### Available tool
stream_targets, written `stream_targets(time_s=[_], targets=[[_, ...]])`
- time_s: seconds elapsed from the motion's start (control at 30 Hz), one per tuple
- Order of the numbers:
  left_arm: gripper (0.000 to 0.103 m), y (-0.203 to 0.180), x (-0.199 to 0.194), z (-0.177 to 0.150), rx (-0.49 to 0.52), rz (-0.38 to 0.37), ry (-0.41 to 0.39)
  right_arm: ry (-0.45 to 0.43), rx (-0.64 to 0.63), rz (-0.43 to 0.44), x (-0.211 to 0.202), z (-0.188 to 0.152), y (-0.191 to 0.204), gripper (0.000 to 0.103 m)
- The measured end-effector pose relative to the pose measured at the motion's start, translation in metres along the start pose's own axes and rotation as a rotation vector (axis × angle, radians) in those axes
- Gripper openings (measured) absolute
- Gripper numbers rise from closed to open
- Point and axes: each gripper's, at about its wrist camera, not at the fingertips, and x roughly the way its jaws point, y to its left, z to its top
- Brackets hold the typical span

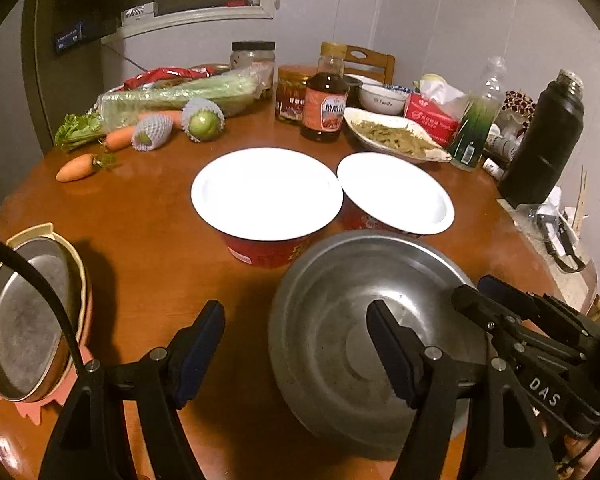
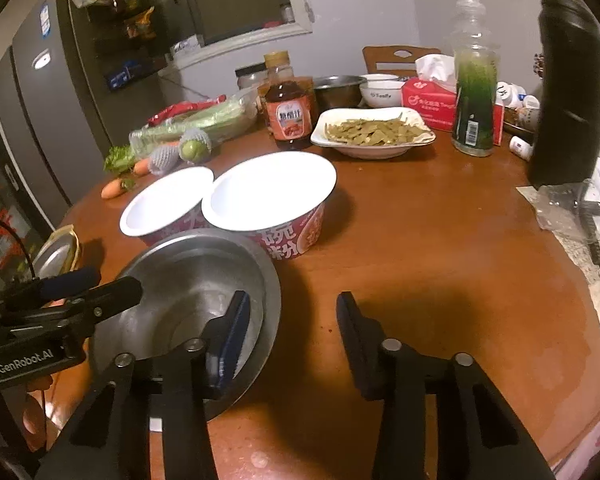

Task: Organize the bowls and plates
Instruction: 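Grasp the steel mixing bowl rim with both grippers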

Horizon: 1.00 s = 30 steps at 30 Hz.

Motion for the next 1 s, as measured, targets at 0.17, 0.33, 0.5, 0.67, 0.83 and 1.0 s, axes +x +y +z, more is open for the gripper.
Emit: stream_targets(time_s=[0.17, 0.33, 0.5, 0.67, 0.83, 1.0], targets=[[0.057, -0.004, 0.009, -0.002, 0.020, -0.008, 0.015, 0.022, -0.018, 0.035, 0.008, -0.001, 0.005, 0.033], [0.043, -0.006, 0.010, -0.004, 0.040, -0.024, 0.019, 0.027, -0.039, 0.047, 0.008, -0.001, 0.011, 0.031], [0.040, -0.002, 0.007, -0.005, 0.031, -0.044, 0.020, 0.026, -0.062, 0.040, 0.006, -0.002, 0.019, 0.031], [0.040, 0.001, 0.004, -0.010, 0.035, -0.032, 0.019, 0.026, -0.064, 0.035, 0.003, -0.003, 0.024, 0.031], [0.040, 0.008, -0.004, -0.018, 0.028, -0.034, 0.017, 0.026, -0.080, 0.046, -0.002, -0.008, 0.033, 0.031], [0.040, 0.018, -0.018, -0.027, 0.022, -0.028, 0.015, 0.019, -0.112, 0.057, -0.012, -0.013, 0.047, 0.031]])
